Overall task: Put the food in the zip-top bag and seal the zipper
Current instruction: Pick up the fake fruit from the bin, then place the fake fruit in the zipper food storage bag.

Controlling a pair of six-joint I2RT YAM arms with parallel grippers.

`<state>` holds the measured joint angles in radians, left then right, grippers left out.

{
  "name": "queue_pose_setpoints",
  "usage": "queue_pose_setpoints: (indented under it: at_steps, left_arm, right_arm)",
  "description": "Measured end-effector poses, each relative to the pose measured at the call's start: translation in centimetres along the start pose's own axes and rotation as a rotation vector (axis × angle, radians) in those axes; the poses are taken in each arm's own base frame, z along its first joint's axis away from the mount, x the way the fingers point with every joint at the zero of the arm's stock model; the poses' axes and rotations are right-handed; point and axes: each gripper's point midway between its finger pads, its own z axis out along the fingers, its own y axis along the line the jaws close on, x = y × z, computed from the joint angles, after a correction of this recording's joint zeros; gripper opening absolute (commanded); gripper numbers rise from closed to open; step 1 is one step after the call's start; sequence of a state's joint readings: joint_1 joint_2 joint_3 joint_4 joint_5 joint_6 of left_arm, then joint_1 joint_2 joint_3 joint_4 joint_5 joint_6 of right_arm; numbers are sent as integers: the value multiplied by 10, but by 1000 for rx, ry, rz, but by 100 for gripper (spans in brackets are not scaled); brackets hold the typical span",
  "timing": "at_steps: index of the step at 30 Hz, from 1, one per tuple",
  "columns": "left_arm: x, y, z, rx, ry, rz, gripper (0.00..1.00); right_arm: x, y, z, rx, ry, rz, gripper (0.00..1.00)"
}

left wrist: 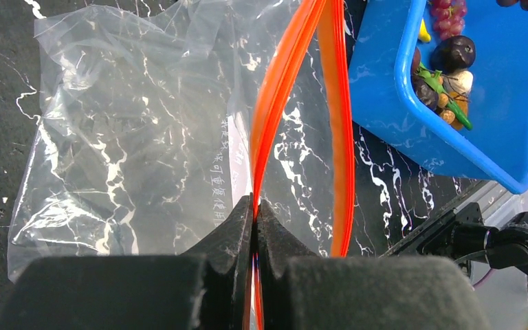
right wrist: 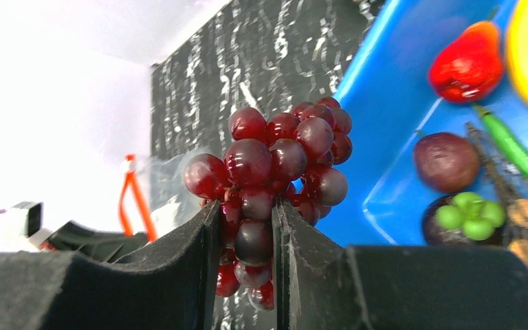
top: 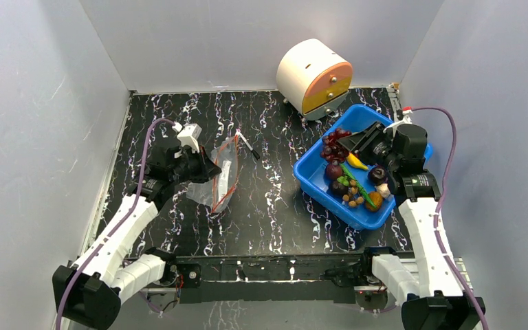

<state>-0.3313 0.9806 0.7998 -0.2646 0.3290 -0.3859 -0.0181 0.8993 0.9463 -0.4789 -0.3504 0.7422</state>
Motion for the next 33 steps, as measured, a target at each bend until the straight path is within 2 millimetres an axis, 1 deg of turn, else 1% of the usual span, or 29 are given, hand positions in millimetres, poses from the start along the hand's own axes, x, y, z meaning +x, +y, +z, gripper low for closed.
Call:
queue_pose_setpoints:
  at_steps: [5,9,12,17,20,22,23,24,27,30,31,33]
  left_arm:
    - [-4,-1,4,2,-4,-9,0]
    - [-16,-8,4,24,-43,-27,0]
    - [-24,-12,5,42,-74,-35,0]
    - [-27,-11,12,41,-67,-44,0]
    - [-24,-6,16,21,-55,-45,0]
    - [-25,-4,17,12,-58,-39,0]
    - [-26,-3,16,8,-61,-35,0]
    - [-26,-3,16,6,-63,-32,0]
    - [-26,-4,16,12,-63,-33,0]
    - [-28,-9,16,38,-69,-37,0]
    - [-29,-12,17,52,-73,-39,0]
    - [-29,-15,17,76,-78,-43,0]
  right_arm:
    - [9,22,-11,-88,41,44,11]
    - [18,38,-17,-145,82,87,11]
    - [25,47,-19,-173,113,104,11]
    - [36,60,-17,-210,156,111,11]
    - [55,73,-12,-235,215,98,11]
    - [71,84,-9,-256,266,89,11]
    - [82,93,-8,-272,301,79,11]
    - [89,100,-7,-286,322,73,11]
    - [110,130,-9,-348,395,46,11]
    - [119,157,-13,-413,423,29,11]
    - [118,169,-14,-444,418,27,11]
    - [124,183,-20,-489,432,16,11]
